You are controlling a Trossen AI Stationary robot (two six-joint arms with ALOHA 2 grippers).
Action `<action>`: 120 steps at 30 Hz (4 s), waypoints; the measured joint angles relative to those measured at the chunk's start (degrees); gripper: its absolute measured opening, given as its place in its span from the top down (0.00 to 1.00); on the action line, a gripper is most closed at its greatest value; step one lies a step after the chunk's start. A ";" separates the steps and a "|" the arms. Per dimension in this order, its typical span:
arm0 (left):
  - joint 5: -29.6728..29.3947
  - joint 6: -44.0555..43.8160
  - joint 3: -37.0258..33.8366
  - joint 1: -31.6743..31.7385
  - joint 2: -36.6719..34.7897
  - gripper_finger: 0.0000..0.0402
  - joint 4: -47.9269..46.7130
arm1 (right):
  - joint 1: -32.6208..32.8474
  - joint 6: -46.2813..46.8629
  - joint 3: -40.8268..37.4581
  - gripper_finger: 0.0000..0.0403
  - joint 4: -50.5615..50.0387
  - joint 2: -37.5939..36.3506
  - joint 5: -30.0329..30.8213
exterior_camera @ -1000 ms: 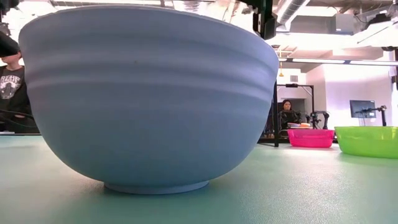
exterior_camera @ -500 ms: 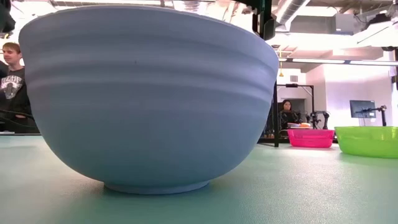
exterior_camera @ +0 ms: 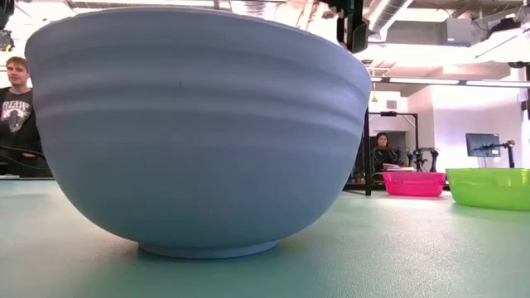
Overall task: Place and stack bowls onto a shelf
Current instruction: Stack the large orange bowl on the large white bowl on the shelf
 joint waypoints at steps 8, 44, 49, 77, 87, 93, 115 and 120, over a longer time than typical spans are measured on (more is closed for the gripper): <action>-0.79 1.64 0.30 0.01 0.00 0.51 0.57 | 0.05 4.82 0.00 0.60 0.04 0.00 -0.24; -10.29 -4.28 9.70 3.11 12.17 1.00 -9.74 | 0.64 4.63 0.00 0.60 -6.07 -0.56 1.99; -18.06 -7.34 19.18 6.49 12.13 1.00 -22.49 | -1.28 -0.76 -0.02 0.60 -12.04 -5.07 1.90; -42.69 23.33 52.53 56.87 12.15 1.00 -16.98 | -12.20 -21.73 0.00 0.60 -31.77 -25.46 4.05; -16.97 37.83 53.34 81.85 16.72 1.00 -11.15 | -19.16 -31.28 0.02 0.60 -20.33 -25.66 4.75; -5.58 44.03 56.75 90.36 24.23 1.00 -14.79 | -24.63 -23.74 0.02 0.60 -23.85 -25.62 3.75; -1.14 64.16 86.16 94.81 51.77 0.91 -41.33 | -26.81 -19.93 0.02 0.60 -29.28 -25.63 3.28; -3.56 64.14 89.35 95.88 51.93 0.74 -41.84 | -27.14 -19.93 0.04 0.60 -30.14 -25.64 3.28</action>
